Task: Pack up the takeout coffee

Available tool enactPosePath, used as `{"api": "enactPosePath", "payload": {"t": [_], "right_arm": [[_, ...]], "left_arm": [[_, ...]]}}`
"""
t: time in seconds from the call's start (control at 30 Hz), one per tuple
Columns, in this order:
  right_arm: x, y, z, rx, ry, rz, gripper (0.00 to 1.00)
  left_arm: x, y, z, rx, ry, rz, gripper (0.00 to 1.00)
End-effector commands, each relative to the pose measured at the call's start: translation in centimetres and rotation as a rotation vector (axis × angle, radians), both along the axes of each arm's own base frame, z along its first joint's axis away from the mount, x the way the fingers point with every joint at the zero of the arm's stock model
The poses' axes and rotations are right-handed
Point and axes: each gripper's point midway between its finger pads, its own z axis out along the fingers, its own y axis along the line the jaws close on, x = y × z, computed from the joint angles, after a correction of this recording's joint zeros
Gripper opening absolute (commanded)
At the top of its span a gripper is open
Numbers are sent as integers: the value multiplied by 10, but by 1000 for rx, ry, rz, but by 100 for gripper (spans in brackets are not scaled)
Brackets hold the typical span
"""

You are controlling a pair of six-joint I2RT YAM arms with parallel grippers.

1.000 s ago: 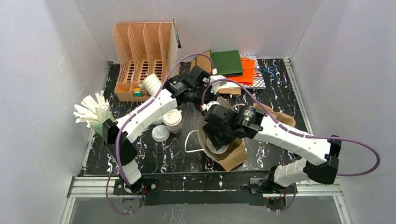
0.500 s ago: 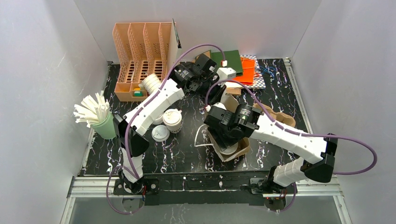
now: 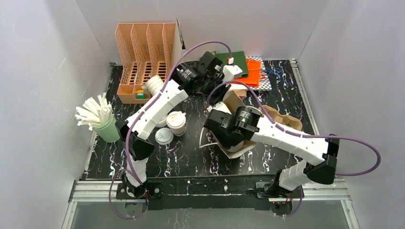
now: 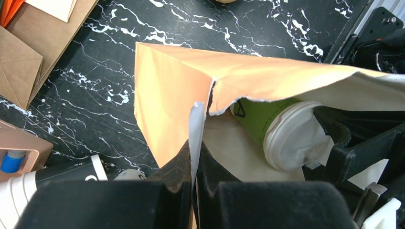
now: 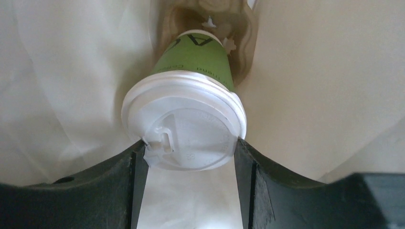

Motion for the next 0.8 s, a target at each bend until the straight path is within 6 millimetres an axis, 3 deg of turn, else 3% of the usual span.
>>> {"api": "enactPosePath", "payload": {"t": [0.0,0.13,0.33,0.77], "right_arm": [[13,7,-10,20,-67,7,12],[19,-5,-16,-2,-90,-70,10],[4,-4,-27,87,-27,-132,10],[-14,-31,-56,23,29,-174,10]], "left_arm": [[-38,-16,18,-62,-11,-109,0],[-46,-15,21,-68,-5,-107,0],[-49,-11,29,-79,-70,-109,0],[-50,-14,46,-122,-101,-107,0]]}}
